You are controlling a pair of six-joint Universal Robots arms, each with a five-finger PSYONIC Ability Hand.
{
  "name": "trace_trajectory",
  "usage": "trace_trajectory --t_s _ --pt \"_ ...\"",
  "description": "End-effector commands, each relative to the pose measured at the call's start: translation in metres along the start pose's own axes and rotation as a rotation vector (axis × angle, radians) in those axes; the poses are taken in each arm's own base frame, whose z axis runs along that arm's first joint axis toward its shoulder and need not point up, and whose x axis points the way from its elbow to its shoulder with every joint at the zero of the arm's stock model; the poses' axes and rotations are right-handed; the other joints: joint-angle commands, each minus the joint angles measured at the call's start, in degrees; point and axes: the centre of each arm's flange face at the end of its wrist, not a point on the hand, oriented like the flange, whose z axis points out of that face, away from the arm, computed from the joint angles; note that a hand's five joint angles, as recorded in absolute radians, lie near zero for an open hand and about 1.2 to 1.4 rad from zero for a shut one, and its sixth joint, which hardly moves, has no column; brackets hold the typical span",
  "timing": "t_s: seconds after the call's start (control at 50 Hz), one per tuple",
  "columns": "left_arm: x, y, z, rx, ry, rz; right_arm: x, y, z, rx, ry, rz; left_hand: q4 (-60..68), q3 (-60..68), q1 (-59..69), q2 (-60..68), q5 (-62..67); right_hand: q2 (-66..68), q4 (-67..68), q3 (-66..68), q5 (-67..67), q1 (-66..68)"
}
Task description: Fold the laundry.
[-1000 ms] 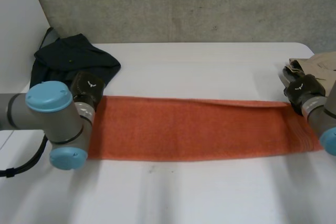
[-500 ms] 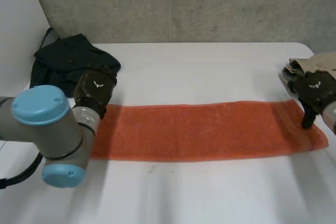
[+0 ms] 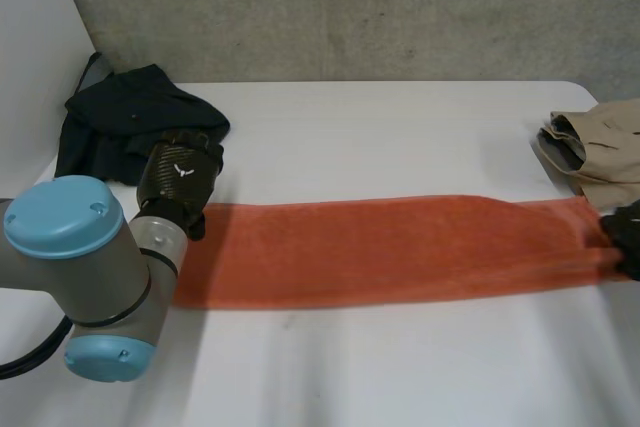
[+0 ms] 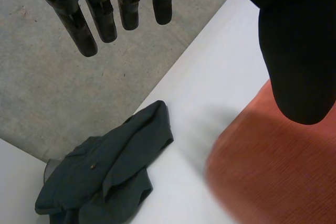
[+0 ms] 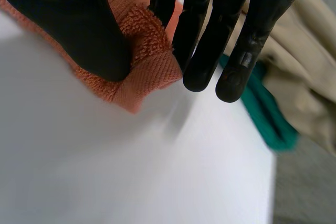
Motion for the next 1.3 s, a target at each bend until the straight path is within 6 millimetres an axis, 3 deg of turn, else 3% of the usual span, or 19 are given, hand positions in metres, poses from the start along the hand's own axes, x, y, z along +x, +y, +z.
trace_trajectory --t_s 0.02,0.14,0.28,0.36,0.42,0.48,0.56,0.66,0.7,0.74,0.84,0.94,1.0,1.08,1.16,1.2,1.26,1.28,1.3 --pt "-0.004 -0.002 -0.005 0.003 -0.006 -0.003 0.058 0.018 -0.004 -0.062 0.166 -0.094 -1.7 -2.1 -1.1 -1.7 -2.7 12.5 11.9 12.3 14.5 24.4" --pt "-0.005 -0.004 -0.008 0.009 -0.006 -0.009 0.067 0.020 -0.007 -0.076 0.185 -0.227 -1.7 -2.1 -1.1 -1.7 -2.7 12.5 11.9 12.3 14.5 24.4" --pt "-0.007 -0.007 -0.009 0.015 -0.011 -0.011 0.010 -0.091 -0.041 0.333 0.105 -0.194 -1.7 -2.1 -1.1 -1.7 -2.7 12.5 11.9 12.3 14.5 24.4" --pt "-0.011 -0.012 -0.010 0.030 -0.021 -0.016 -0.046 -0.150 -0.079 0.599 -0.021 -0.203 -1.7 -2.1 -1.1 -1.7 -2.7 12.5 11.9 12.3 14.5 24.4" --pt "-0.013 -0.014 -0.012 0.035 -0.026 -0.018 -0.086 -0.177 -0.104 0.740 -0.114 -0.245 -1.7 -2.1 -1.1 -1.7 -2.7 12.5 11.9 12.3 14.5 24.4" --pt "-0.016 -0.017 -0.013 0.044 -0.035 -0.020 -0.159 -0.203 -0.137 0.926 -0.283 -0.298 -1.7 -2.1 -1.1 -1.7 -2.7 12.5 11.9 12.3 14.5 24.4" --pt "-0.019 -0.020 -0.016 0.051 -0.044 -0.024 -0.226 -0.213 -0.168 1.046 -0.442 -0.335 -1.7 -2.1 -1.1 -1.7 -2.7 12.5 11.9 12.3 14.5 24.4" --pt "-0.022 -0.022 -0.019 0.054 -0.049 -0.027 -0.279 -0.197 -0.170 1.034 -0.576 -0.370 -1.7 -2.1 -1.1 -1.7 -2.7 12.5 11.9 12.3 14.5 24.4" --pt "-0.021 -0.022 -0.020 0.053 -0.047 -0.028 -0.292 -0.188 -0.164 1.000 -0.591 -0.388 -1.7 -2.1 -1.1 -1.7 -2.7 -13.9 -14.4 -14.0 -11.8 -2.0" --pt "-0.019 -0.023 -0.021 0.057 -0.041 -0.029 -0.293 -0.186 -0.161 0.968 -0.585 -0.384 -1.7 -2.1 -1.1 -1.7 -2.7 -57.5 -58.1 -57.7 -55.5 -45.6" --pt "-0.016 -0.028 -0.023 0.075 -0.029 -0.068 -0.272 -0.192 -0.163 0.894 -0.540 -0.299 -1.7 -2.1 -1.1 -1.7 -2.7 -57.5 -58.1 -57.7 -55.5 -45.6" --pt "-0.002 -0.045 -0.033 0.130 0.020 -0.140 -0.207 -0.191 -0.147 0.720 -0.495 -0.012 -1.7 -2.1 -1.1 -1.7 -2.7 -57.5 -58.1 -57.7 -55.5 -45.6" --pt "0.012 -0.059 -0.042 0.176 0.078 -0.178 -0.187 -0.184 -0.145 0.651 -0.498 0.099 -1.7 -2.1 -1.1 -1.7 -2.7 -57.5 -58.1 -57.7 -55.5 -45.6" --pt "0.029 -0.069 -0.050 0.209 0.150 -0.186 -0.178 -0.149 -0.140 0.468 -0.524 0.181 -1.7 -2.1 -1.1 -1.7 -2.7 -57.5 -58.1 -57.7 -55.5 -45.6" --pt "0.047 -0.056 -0.049 0.171 0.196 -0.166 -0.163 -0.115 -0.122 0.321 -0.482 0.162 -1.7 -2.1 -1.1 -1.7 -2.7 -57.5 -58.1 -57.7 -55.5 -45.6" --pt "0.052 -0.051 -0.048 0.156 0.209 -0.160 -0.158 -0.104 -0.114 0.275 -0.463 0.140 -1.7 -2.1 -1.1 -1.7 -2.6 -51.8 -52.3 -52.0 -49.7 -39.9" --pt "0.053 -0.048 -0.047 0.146 0.210 -0.160 -0.155 -0.084 -0.098 0.199 -0.442 0.087 -1.7 -2.1 -1.1 -1.7 -2.6 -19.7 -20.3 -19.9 -17.6 -7.8" --pt "0.052 -0.049 -0.046 0.147 0.208 -0.160 -0.151 -0.079 -0.091 0.172 -0.411 0.043 -1.7 -2.1 -1.1 -1.7 -2.6 11.7 11.2 11.5 13.8 23.6" --pt "0.052 -0.048 -0.047 0.143 0.210 -0.158 -0.149 -0.078 -0.088 0.165 -0.394 0.029 -1.7 -2.1 -1.1 -1.7 -2.6 12.5 11.9 12.3 14.5 24.4"
